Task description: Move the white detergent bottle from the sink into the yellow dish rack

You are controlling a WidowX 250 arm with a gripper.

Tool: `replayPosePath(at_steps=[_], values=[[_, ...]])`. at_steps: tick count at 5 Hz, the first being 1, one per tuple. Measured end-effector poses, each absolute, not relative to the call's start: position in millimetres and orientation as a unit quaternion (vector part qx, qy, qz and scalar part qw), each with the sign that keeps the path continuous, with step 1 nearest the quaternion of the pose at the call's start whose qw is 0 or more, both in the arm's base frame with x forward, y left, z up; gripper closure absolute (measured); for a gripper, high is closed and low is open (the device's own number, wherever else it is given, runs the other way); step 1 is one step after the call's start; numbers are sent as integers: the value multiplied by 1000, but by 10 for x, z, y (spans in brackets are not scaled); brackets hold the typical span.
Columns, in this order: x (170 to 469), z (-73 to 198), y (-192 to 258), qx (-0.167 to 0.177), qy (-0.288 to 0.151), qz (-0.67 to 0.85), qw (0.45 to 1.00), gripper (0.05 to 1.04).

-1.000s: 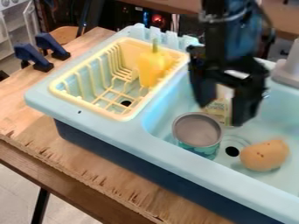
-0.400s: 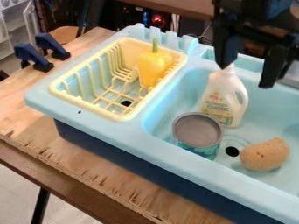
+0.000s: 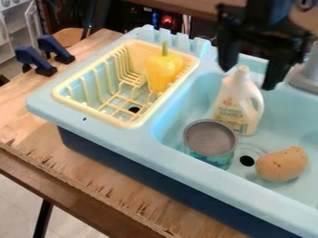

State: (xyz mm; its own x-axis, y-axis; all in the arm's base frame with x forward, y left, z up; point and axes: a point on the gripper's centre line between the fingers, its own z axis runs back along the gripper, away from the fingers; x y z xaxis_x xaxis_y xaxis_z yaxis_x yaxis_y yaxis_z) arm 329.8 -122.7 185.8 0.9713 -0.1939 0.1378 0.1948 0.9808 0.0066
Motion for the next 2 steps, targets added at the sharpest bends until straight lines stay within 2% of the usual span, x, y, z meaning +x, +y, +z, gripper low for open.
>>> replayPosePath(at_steps=[1, 2], values=[[3371, 1857, -1088, -17, -73, -73, 995, 81], [3401, 1766, -1038, -23, -55, -71, 996, 81]])
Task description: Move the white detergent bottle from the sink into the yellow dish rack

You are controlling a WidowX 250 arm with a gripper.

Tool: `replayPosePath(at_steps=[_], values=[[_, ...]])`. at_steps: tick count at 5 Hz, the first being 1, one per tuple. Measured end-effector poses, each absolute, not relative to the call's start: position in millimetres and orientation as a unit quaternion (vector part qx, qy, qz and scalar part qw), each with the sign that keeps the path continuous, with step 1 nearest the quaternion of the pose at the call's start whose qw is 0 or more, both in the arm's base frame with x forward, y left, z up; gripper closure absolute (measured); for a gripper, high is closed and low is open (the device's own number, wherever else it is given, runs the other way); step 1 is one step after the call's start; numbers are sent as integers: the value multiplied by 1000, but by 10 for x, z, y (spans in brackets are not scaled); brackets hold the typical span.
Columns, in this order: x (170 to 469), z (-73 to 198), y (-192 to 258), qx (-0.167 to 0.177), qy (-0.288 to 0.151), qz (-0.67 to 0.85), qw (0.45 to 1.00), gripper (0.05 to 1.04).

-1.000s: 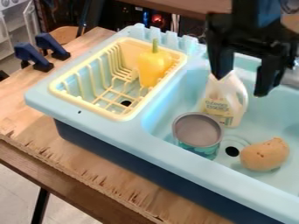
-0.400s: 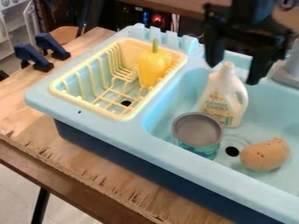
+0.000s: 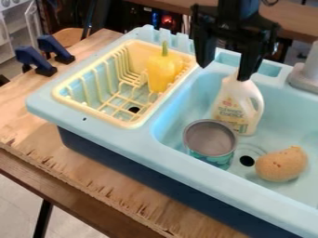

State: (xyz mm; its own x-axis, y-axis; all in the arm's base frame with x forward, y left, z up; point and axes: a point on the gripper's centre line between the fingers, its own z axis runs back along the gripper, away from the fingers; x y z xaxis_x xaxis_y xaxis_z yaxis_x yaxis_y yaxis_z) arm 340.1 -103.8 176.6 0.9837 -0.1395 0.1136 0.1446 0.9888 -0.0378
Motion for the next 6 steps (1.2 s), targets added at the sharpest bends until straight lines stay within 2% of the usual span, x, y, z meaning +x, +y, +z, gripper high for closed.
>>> replayPosePath(at_steps=[1, 3, 4, 5, 6], values=[[3460, 1754, -1059, -43, -67, -74, 994, 81], [3531, 1648, -1156, -59, -55, -87, 993, 105], [3603, 1556, -1162, -42, -24, -69, 996, 233], [3627, 1575, -1147, -34, -18, -58, 998, 425], [3594, 1585, -1147, -38, -17, -56, 998, 563]])
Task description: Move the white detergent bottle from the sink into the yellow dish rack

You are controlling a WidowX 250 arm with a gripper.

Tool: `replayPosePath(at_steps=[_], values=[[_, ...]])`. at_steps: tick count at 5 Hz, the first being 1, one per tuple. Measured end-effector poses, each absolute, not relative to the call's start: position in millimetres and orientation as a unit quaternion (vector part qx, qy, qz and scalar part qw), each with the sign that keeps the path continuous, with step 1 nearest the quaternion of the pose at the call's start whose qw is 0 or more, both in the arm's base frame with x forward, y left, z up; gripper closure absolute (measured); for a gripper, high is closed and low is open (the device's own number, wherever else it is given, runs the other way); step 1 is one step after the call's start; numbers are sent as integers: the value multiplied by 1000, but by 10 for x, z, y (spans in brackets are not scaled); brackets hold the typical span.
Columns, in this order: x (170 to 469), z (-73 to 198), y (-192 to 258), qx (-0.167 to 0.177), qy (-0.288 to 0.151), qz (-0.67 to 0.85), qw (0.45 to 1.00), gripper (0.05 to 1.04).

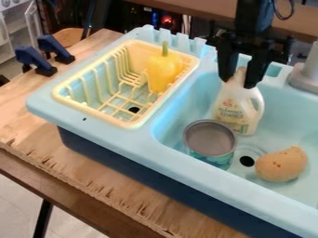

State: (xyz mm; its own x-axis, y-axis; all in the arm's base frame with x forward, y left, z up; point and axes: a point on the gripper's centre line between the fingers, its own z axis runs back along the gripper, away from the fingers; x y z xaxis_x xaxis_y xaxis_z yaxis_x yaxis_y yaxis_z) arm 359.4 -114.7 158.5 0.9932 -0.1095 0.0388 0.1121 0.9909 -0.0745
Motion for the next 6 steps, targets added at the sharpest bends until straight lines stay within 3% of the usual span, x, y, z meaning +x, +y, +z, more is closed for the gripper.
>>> replayPosePath(at_steps=[1, 2, 4, 5, 6], values=[[3522, 1616, -1134, -44, -19, -66, 997, 668], [3463, 1634, -1120, -49, -19, -77, 996, 685], [3234, 2121, -1054, -73, -84, -102, 989, 685], [3193, 2227, -932, -86, -86, -106, 987, 685], [3084, 2305, -707, -83, -45, -133, 987, 685]])
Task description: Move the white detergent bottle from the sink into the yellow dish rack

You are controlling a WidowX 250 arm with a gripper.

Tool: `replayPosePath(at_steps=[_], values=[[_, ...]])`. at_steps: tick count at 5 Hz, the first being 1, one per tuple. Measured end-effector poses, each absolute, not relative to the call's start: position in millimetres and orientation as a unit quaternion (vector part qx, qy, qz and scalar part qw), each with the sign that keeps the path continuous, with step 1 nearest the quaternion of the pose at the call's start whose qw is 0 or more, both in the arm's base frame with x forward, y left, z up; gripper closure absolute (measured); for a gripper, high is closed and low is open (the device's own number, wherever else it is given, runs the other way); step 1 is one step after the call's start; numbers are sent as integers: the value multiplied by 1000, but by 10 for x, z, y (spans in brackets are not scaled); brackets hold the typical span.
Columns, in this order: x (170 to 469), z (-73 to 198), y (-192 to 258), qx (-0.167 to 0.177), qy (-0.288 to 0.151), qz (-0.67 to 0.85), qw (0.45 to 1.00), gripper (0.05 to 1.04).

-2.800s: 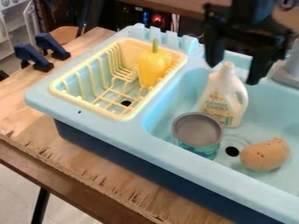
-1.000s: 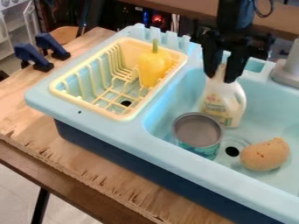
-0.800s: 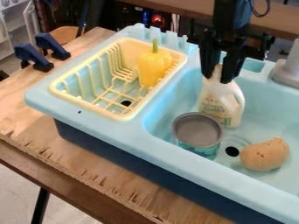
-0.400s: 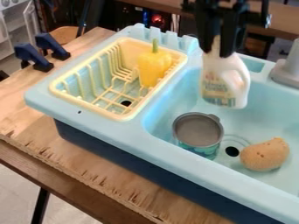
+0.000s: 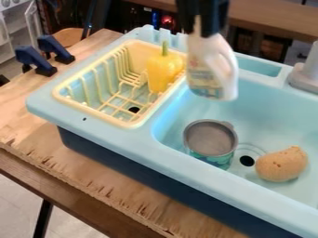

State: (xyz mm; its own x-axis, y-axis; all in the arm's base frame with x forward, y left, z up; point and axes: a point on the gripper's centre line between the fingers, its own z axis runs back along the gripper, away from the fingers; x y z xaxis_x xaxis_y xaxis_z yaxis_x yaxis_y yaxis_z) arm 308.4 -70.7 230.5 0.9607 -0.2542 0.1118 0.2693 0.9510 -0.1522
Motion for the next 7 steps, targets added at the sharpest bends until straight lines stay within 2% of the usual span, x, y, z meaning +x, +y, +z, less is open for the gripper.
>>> replayPosePath(at_steps=[1, 2, 3, 4, 5, 7], values=[[2945, 2339, -490, -73, -1, -135, 988, 685], [2720, 2578, -307, -74, -32, -129, 988, 685], [2555, 2626, -199, -63, -34, -121, 990, 685], [2449, 2540, -48, -16, -16, -112, 993, 685], [2476, 2384, 75, 7, -15, -117, 993, 685], [2707, 2143, 186, 21, -48, -138, 989, 685]])
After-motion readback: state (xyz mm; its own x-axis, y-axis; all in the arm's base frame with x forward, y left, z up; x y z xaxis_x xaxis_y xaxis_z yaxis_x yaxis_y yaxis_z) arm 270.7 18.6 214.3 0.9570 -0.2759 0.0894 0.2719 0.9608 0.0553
